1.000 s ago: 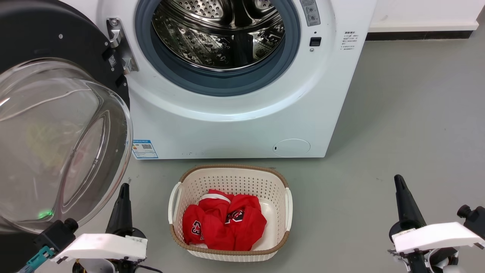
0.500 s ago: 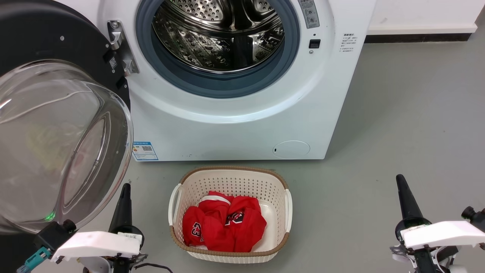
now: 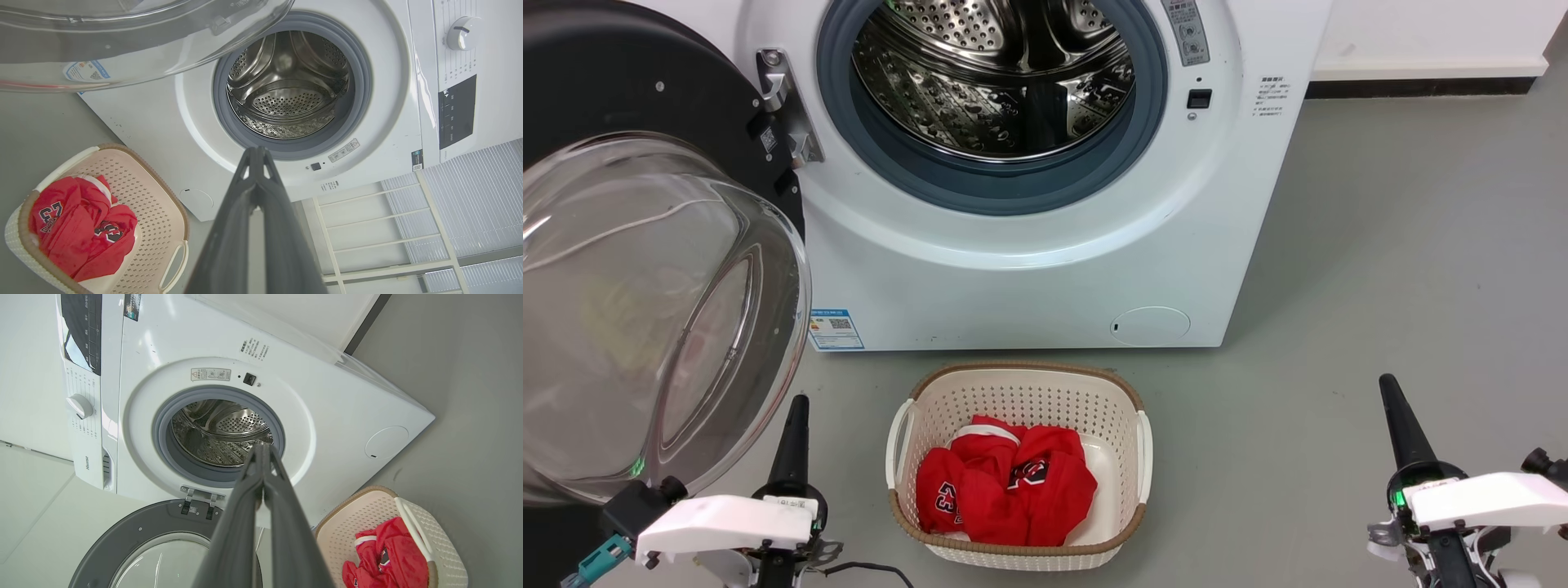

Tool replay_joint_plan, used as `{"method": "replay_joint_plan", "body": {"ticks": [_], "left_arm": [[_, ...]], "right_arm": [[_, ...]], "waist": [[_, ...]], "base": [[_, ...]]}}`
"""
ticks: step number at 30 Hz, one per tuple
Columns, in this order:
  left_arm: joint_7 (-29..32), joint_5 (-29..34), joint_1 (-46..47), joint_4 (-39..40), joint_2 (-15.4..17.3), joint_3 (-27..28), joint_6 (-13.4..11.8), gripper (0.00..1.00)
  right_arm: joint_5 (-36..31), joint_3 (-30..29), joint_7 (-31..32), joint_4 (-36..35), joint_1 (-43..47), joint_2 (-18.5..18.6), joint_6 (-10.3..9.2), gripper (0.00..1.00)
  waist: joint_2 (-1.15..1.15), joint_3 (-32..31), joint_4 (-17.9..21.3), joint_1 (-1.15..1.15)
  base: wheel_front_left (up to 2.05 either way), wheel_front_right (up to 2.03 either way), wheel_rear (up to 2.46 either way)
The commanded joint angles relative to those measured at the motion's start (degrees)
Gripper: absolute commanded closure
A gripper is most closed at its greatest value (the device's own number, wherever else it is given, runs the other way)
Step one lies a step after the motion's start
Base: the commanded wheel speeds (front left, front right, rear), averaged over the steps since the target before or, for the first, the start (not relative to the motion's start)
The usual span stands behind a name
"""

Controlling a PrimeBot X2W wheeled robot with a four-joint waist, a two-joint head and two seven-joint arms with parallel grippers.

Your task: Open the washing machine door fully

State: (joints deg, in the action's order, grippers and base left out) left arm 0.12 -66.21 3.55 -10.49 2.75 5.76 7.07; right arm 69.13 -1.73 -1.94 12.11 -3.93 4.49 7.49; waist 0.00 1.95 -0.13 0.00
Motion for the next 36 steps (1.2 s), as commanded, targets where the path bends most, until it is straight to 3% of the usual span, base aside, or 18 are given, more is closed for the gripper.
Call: {"method": "replay_joint_plan", "body": {"ticks": [1,36], "left_arm": [[0.3,-1.1,1.3,0.2,0.2,0.2,0.3,1.00],[4.8,-19.0,2.6,-2.6,0.2,0.7,0.4,1.00]], "right_arm": [[1.2,-0.2,0.4,-0.2,-1.3,0.3,0.01,1.00],[18.1,-2.1,5.0,1.3,-2.2,0.0,0.00,1.00]], "waist": [[0.00,0.0,0.0,0.00],[0.00,-1.2,0.1,0.00]], "base": [[0.00,0.00,0.00],[0.00,0.00,0.00]]}}
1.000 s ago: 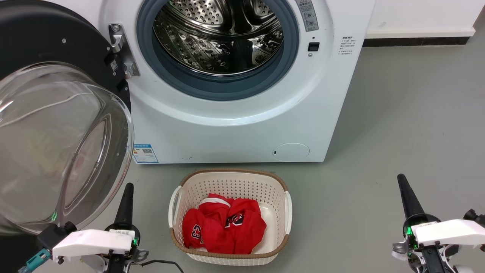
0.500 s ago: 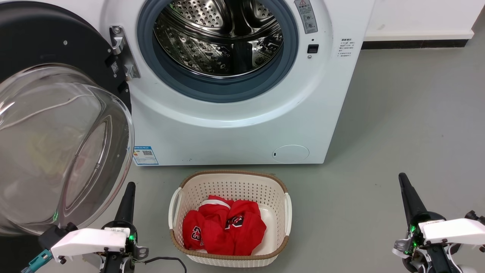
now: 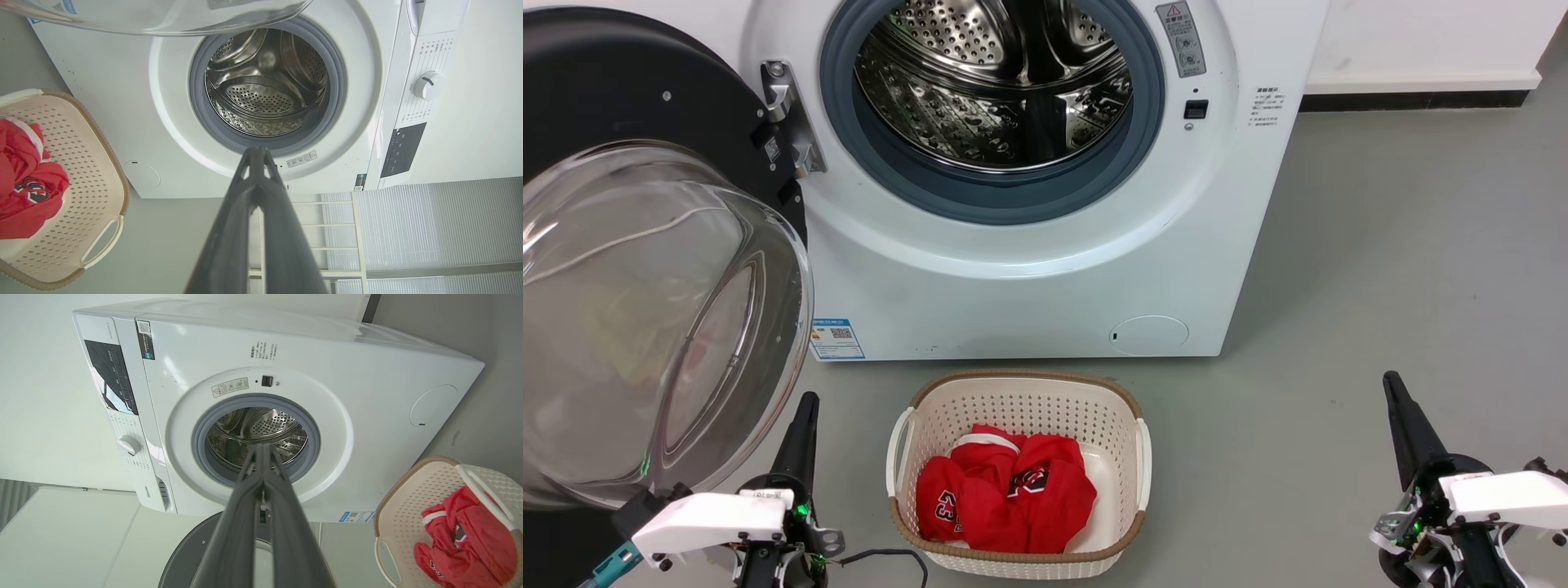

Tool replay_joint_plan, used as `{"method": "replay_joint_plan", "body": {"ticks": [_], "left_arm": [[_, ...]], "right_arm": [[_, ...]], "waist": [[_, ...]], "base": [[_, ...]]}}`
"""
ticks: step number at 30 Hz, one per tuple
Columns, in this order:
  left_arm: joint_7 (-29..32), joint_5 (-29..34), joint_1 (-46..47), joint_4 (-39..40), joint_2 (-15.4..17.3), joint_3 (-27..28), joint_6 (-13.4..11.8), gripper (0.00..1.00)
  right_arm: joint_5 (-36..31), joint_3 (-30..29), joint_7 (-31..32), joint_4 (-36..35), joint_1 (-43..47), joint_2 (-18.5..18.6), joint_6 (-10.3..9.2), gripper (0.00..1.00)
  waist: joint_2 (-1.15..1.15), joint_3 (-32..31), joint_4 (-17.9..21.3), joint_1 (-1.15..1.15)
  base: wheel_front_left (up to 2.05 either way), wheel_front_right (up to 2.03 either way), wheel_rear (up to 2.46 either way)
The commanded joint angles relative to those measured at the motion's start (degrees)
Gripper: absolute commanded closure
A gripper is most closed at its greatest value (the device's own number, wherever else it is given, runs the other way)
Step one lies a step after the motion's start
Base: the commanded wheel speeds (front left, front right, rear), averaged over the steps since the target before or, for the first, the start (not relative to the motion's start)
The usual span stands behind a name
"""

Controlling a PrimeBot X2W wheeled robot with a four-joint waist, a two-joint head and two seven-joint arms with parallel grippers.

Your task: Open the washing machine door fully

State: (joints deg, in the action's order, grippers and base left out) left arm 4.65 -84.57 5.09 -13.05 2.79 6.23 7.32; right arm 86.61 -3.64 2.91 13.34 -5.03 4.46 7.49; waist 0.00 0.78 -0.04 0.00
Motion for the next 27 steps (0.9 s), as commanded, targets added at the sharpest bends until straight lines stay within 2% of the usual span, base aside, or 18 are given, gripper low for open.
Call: {"method": "replay_joint_plan", "body": {"ticks": [1,18,27], "left_arm": [[0.3,-1.1,1.1,-0.1,0.2,0.2,0.2,1.00],[2.1,-8.1,1.5,-1.2,0.2,0.4,0.3,1.00],[2.1,-7.9,1.5,-1.2,0.2,0.4,0.3,1.00]], "right_arm": [[1.1,-0.2,0.3,0.1,-1.1,0.0,0.00,1.00],[7.7,-1.0,2.2,0.7,-1.4,-0.2,0.00,1.00],[7.2,-1.2,2.4,0.7,-1.3,-0.4,0.00,1.00]], "waist": [[0.00,0.0,0.0,0.00],[0.00,-0.6,0.0,0.00],[0.00,-0.6,0.0,0.00]], "base": [[0.00,0.00,0.00],[0.00,0.00,0.00],[0.00,0.00,0.00]]}}
